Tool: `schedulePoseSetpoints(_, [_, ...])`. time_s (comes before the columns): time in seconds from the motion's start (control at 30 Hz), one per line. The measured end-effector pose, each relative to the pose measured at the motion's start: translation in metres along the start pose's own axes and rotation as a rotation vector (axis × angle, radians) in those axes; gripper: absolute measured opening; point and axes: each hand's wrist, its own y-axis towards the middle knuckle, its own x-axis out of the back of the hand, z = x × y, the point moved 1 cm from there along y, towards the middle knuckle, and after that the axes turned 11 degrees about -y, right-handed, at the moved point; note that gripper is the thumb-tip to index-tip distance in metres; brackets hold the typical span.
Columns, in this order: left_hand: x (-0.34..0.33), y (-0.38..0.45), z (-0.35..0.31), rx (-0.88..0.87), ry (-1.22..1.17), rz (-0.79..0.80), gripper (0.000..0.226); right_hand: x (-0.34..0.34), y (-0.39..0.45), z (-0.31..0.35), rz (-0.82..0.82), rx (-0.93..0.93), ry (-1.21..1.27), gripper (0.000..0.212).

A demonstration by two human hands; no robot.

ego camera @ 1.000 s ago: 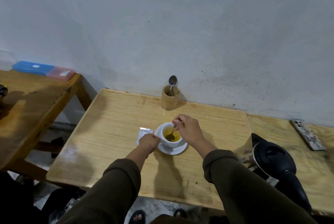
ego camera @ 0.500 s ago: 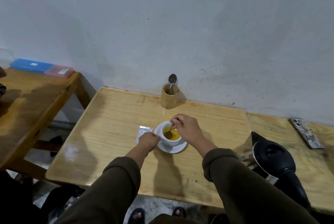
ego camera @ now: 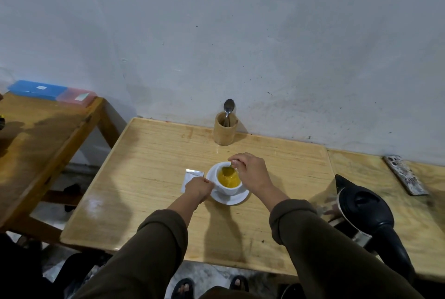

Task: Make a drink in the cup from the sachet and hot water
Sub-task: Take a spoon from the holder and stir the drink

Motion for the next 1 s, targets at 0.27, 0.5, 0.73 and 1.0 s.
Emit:
schedulePoseSetpoints(0.27, [0.000,0.003,0.002,-0.022,0.033,0.014,0.037,0.004,-0.013,-0.001,0.065,-0.057,0.119,0.017])
schedulePoseSetpoints(0.5, [-0.001,0.004,0.004,-0.049,0.020,0.016,0.039,0.018,-0.041,-0.019,0.102,-0.291,0.331,0.018])
schedulePoseSetpoints(0.73, [-0.001,0.010,0.009,-0.024,-0.169,0.085,0.034,0.021,-0.082,-0.031,0.152,-0.490,0.391,0.022])
schedulePoseSetpoints(1.0, [-0.004,0.010,0.014,-0.043,-0.182,0.084,0.035,-0.002,-0.122,-0.044,0.215,-0.632,0.390,0.024])
